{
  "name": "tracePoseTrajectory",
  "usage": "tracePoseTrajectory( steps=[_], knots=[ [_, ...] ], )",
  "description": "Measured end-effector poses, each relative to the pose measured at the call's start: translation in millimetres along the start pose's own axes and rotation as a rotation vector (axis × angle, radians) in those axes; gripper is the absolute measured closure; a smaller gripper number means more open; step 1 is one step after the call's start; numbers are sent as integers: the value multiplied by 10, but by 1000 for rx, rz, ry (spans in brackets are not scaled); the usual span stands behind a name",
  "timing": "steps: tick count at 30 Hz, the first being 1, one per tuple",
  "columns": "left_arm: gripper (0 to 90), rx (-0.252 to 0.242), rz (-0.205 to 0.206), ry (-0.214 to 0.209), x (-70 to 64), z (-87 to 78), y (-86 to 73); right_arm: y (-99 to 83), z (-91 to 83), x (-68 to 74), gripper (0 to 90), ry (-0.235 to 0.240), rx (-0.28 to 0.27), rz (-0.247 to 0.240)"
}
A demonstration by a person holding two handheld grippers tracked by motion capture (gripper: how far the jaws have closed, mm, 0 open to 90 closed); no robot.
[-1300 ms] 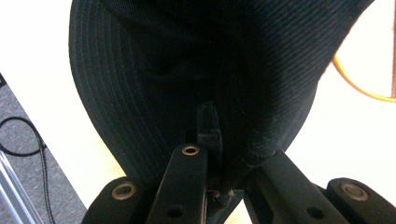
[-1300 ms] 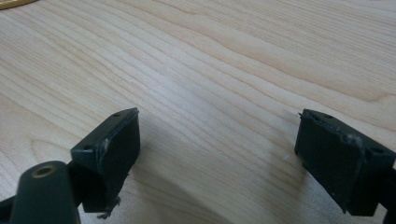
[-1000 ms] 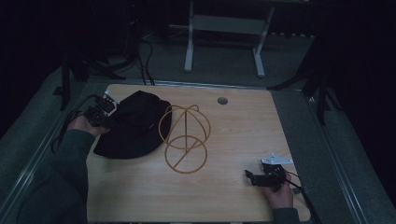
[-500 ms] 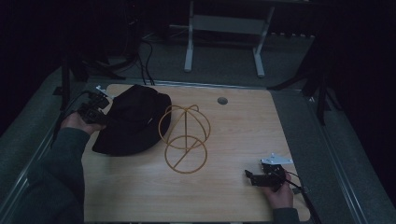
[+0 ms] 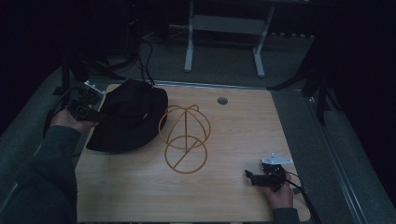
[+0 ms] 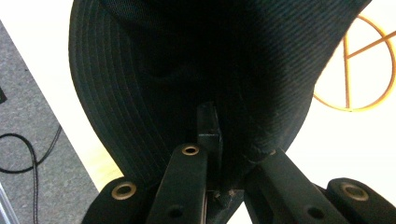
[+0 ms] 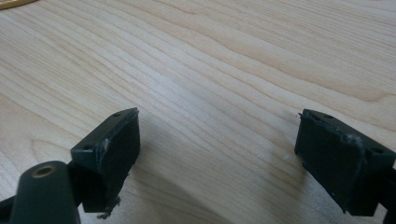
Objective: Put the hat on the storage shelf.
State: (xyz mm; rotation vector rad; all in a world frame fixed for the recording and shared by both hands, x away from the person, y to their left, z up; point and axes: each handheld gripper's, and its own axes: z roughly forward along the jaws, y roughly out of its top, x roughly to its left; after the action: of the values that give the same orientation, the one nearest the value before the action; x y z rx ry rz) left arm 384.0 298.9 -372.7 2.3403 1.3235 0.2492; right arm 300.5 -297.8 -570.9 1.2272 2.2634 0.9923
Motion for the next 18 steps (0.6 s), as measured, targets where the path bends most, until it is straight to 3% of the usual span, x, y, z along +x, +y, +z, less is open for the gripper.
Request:
tracePoseTrajectory(
  steps=[18],
  knots=[
    [887,-45,23,-2,51,-211,-14,0,-1,0,140,0,1,0]
  ],
)
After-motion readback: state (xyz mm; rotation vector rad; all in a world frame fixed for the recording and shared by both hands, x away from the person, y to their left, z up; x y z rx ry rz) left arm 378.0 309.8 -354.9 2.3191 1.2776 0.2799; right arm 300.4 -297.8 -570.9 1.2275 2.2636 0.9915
